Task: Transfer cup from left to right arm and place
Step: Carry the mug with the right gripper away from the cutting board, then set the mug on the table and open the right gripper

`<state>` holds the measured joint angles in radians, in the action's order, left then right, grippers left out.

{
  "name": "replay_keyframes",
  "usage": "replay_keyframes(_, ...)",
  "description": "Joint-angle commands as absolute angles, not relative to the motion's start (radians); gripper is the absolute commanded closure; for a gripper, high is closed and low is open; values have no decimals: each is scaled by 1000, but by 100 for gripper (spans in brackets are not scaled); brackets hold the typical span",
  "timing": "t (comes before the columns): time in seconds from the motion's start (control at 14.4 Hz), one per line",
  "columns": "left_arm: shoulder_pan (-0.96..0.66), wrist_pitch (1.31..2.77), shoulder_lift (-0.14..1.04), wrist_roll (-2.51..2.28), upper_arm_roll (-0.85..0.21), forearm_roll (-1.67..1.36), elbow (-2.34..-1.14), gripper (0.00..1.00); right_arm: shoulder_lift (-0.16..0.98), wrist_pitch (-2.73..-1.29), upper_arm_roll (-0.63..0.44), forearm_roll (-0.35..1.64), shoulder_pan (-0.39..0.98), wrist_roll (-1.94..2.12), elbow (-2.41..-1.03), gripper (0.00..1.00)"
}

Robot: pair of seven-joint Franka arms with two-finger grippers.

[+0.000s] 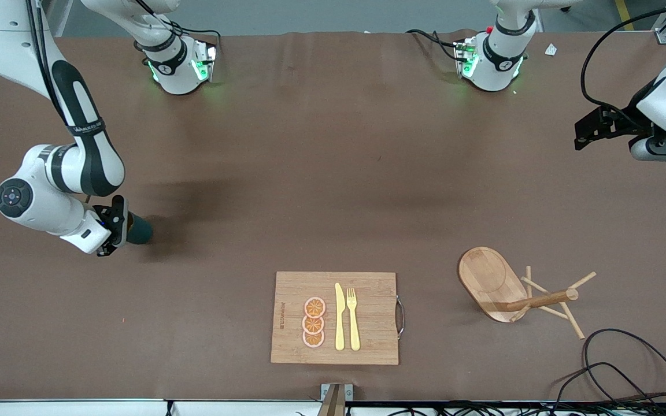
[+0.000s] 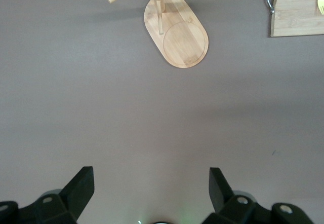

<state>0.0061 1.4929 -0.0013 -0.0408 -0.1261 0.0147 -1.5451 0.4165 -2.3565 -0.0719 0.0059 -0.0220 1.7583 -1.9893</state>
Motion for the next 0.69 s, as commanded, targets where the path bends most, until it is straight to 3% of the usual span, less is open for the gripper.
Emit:
replay_keyframes(0.0, 11, 1453, -2, -35, -130, 23, -1523, 0, 391, -2349, -68, -12, -29, 1770, -2019, 0)
replay_keyframes(0.28, 6, 1457, 0, -41, -130, 25, -1523, 0, 379, -2258, -67, -9, -28, 1759, -1991, 0)
replay_keyframes(0.63, 8, 1456, -3, -41, -135, 26, -1528, 0, 371, -1987, -64, -6, -25, 1520, -1820, 0)
